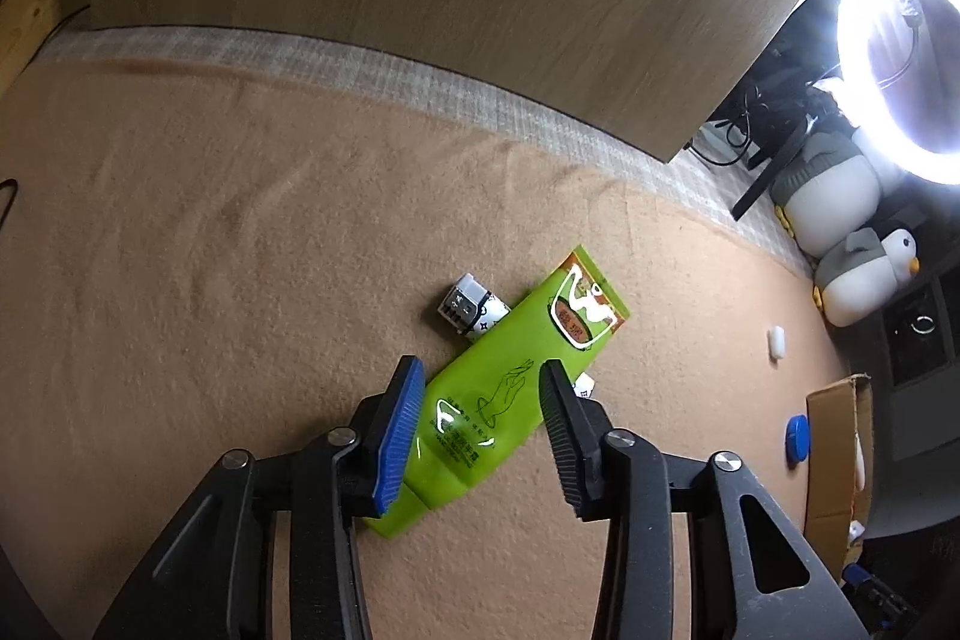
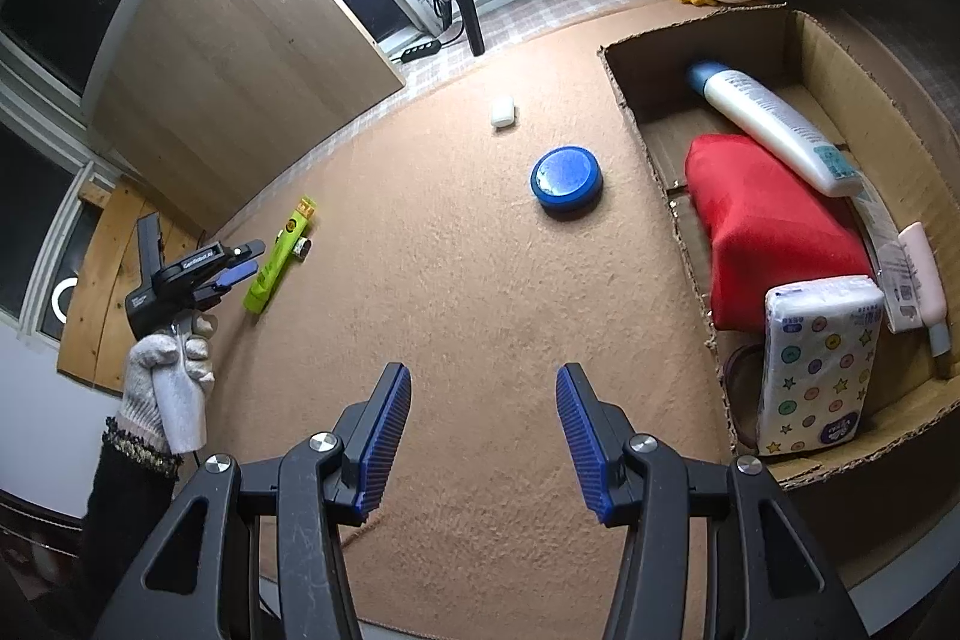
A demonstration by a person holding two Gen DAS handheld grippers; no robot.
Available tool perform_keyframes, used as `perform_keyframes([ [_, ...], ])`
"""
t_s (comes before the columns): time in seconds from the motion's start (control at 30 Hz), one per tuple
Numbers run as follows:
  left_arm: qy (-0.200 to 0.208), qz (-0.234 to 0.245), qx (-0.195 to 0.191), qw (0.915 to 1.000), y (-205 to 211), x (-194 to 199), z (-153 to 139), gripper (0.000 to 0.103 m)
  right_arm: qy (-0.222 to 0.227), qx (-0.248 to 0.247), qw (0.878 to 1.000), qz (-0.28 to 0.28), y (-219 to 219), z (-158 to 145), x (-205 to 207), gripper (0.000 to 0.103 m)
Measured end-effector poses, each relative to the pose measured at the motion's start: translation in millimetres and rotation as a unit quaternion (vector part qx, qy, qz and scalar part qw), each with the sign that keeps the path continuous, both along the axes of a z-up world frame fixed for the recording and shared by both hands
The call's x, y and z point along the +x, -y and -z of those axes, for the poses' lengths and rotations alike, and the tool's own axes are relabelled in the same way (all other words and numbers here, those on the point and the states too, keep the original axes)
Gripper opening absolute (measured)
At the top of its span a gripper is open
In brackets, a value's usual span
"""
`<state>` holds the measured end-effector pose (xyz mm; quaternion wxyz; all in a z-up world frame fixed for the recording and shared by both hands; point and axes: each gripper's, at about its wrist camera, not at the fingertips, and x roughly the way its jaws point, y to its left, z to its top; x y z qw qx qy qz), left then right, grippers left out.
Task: Organize objects
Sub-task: 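Grasp the lime-green tube with the left tool and lift it, then lower the green tube onto the felt and open the left tool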
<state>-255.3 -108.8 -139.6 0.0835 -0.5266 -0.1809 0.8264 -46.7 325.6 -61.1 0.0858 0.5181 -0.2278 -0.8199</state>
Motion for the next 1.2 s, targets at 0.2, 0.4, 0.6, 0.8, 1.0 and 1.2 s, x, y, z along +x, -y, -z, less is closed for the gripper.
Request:
perform_keyframes([
  [0.2, 0.010, 0.009, 0.006, 0.9999, -2.9, -2.5, 8.4, 0.031, 0.005, 0.000, 1.000, 0.000, -0.8, 2.8, -2.3, 0.047],
  [0.4, 0.009, 0.018, 0.007, 0.9998, -12.5, 5.7, 11.8, 0.030, 0.009, -0.003, 1.000, -0.001, -1.3, 4.7, -7.9, 0.047],
  [0.6, 0.010, 0.021, 0.010, 0.9997, -27.7, 20.7, 13.6, 0.029, 0.011, -0.005, 1.000, -0.009, 5.5, 5.2, -15.4, 0.047],
  [0.8, 0.011, 0.028, 0.007, 0.9995, -47.3, 43.6, 17.6, 0.029, 0.012, -0.007, 1.000, -0.018, 13.7, 6.8, -22.8, 0.047],
  [1.0, 0.007, 0.049, 0.001, 0.9988, -79.1, 64.9, 18.8, 0.024, 0.012, -0.010, 0.999, -0.028, 17.8, 9.1, -25.0, 0.047],
  [1.2, 0.006, 0.080, 0.006, 0.9968, -118.0, 83.1, 18.4, 0.023, 0.013, -0.010, 0.999, -0.040, 23.7, 11.3, -25.6, 0.047],
])
